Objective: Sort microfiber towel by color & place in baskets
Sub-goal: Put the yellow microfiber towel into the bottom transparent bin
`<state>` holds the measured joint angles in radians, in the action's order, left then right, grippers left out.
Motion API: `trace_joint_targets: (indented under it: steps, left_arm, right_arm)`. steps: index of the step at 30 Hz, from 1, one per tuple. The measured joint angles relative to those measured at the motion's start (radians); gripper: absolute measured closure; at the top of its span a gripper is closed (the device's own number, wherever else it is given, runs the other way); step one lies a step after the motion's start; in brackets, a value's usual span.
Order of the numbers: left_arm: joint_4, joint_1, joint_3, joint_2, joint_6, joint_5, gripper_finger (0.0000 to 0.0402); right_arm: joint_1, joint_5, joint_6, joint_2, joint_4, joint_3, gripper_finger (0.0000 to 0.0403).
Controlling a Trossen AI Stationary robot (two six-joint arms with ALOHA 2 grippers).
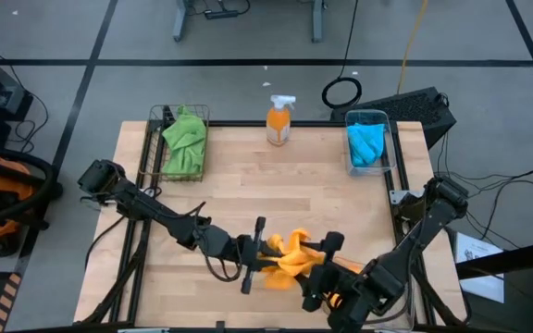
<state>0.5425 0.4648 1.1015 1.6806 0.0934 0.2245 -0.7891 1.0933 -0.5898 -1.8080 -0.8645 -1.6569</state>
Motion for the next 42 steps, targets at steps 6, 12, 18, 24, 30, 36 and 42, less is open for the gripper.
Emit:
trace_joint_targets:
  steps: [6, 12, 18, 24, 30, 36, 42]
  left_arm:
    - [0.030, -0.007, 0.000, 0.000, 0.060, -0.076, 0.0379]
    - [0.062, -0.012, 0.000, 0.000, 0.080, -0.101, 0.0379]
    - [0.053, -0.013, 0.000, 0.002, 0.071, -0.113, 0.0349]
    - [0.028, -0.008, 0.000, 0.002, 0.002, -0.112, 0.0222]
    - [-0.013, 0.012, 0.000, 0.002, -0.009, -0.019, 0.0104]
    - [-0.036, 0.024, 0.000, 0.002, -0.011, 0.016, 0.0067]
    - [-0.083, 0.024, -0.001, 0.002, -0.068, 0.020, 0.0066]
  right_arm:
    - [0.017, -0.066, 0.140, 0.000, 0.097, 0.000, 0.0113]
    - [0.015, -0.104, 0.187, 0.000, 0.126, 0.000, 0.0268]
    - [0.010, -0.176, 0.181, 0.000, 0.124, 0.000, 0.0386]
    - [-0.035, -0.220, 0.062, 0.026, 0.028, -0.007, 0.0386]
    - [-0.106, -0.380, -0.260, 0.035, -0.299, -0.097, 0.0395]
    - [-0.184, -0.687, -0.589, 0.035, -0.572, -0.151, 0.0395]
    - [-0.250, -0.893, -0.837, 0.029, -0.687, -0.151, 0.0395]
